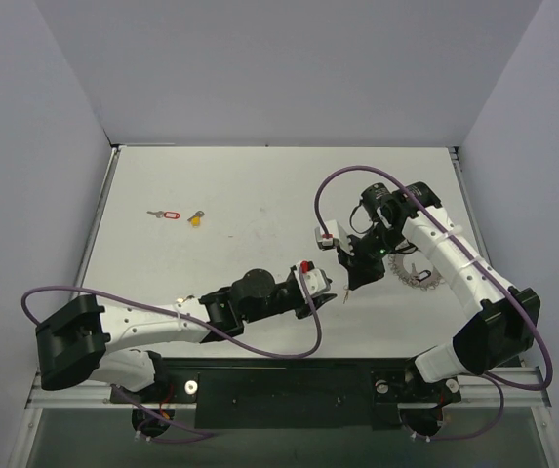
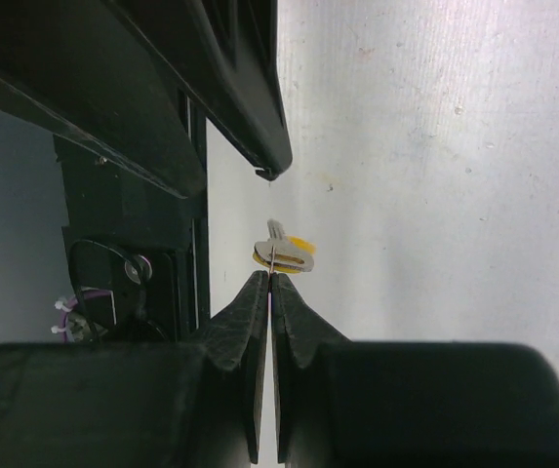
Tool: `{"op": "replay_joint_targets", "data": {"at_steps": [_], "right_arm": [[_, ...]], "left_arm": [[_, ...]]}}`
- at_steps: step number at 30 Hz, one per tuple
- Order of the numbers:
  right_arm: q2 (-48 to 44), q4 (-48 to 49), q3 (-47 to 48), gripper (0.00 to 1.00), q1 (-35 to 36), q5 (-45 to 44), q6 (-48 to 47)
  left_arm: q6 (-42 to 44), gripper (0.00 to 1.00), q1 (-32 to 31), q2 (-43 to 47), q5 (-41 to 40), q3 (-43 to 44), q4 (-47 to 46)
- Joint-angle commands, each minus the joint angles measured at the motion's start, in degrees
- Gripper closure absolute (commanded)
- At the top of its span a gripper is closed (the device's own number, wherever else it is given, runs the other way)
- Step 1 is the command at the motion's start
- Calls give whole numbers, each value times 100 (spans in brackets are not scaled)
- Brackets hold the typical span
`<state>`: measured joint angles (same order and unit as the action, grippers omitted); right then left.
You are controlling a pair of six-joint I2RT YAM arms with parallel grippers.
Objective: Put the keys on the keyring
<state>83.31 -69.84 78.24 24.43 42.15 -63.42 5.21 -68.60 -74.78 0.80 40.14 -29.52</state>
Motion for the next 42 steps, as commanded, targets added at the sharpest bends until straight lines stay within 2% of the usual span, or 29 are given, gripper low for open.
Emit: {"op": "replay_joint_targets", "data": {"at_steps": [1,6,23,28,33,38,42], "right_arm": [[1,-407,122,100,36,-32,-127],[-7,-407,113,100,45,30,-153],[-16,-425,95,100,71,118,-224],[-8,-425,87,100,80,135,-241],[-8,-460,86,100,89,153,-285],[-8,-478,78,100,98,179,-329],[-8,-504,60,100,115,188,-347]], "left_arm": [[147,55,-13,-334,254,380,-466],[94,61,-13,-642,359,495,-669],[59,66,-13,-1047,237,644,-906],[50,72,-13,-1108,263,653,-942],[41,74,-13,-1117,263,653,-951],[-3,81,-4,-1135,254,653,-942],[-47,82,-4,-1135,210,653,-933]]}}
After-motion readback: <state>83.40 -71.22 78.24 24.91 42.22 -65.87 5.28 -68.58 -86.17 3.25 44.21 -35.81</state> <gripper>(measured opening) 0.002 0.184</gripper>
